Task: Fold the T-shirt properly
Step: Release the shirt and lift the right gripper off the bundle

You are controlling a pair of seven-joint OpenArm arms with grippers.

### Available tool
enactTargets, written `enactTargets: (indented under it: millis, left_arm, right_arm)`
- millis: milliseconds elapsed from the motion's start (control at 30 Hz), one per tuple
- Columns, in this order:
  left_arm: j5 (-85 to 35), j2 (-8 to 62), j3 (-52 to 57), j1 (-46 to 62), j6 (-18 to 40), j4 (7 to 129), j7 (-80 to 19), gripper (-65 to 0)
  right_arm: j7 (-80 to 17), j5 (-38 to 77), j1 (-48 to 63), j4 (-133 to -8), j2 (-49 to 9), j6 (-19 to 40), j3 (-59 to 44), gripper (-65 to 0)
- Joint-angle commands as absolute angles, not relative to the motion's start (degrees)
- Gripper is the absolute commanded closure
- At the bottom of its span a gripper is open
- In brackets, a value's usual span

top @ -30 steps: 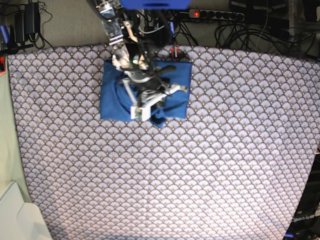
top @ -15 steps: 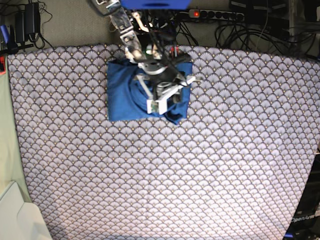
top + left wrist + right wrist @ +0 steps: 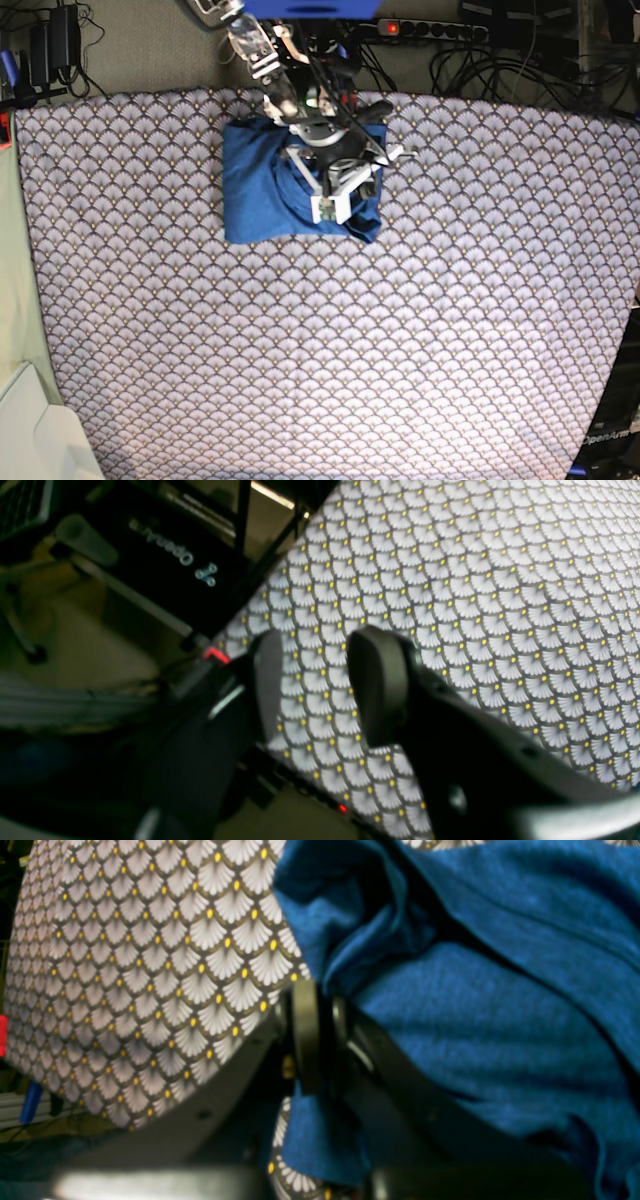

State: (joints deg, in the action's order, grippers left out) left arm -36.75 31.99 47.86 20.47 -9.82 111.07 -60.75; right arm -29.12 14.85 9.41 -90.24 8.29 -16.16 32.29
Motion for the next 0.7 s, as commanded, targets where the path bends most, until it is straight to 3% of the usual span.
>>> enactTargets:
  millis: [0,300,667]
  left_arm:
    - [-37.1,33.0,48.2,20.3,-9.9,112.0,-60.0,-25.2]
    - [-36.5,31.9,43.9,20.3,-9.9,112.0,-60.0,-25.2]
    - [-36.5,31.9,43.5,20.3,-9.9,111.7,-60.0,-25.2]
  right_arm:
    - [-28.4,15.0,8.5,-91.2,9.0,-15.6,32.7,-1.0]
    - [-28.2,15.0,8.0,-91.6,9.0,-15.6,36.4,-29.0]
    - [-28.0,14.6,6.7,-98.9,7.3,-15.6,43.6,-30.8]
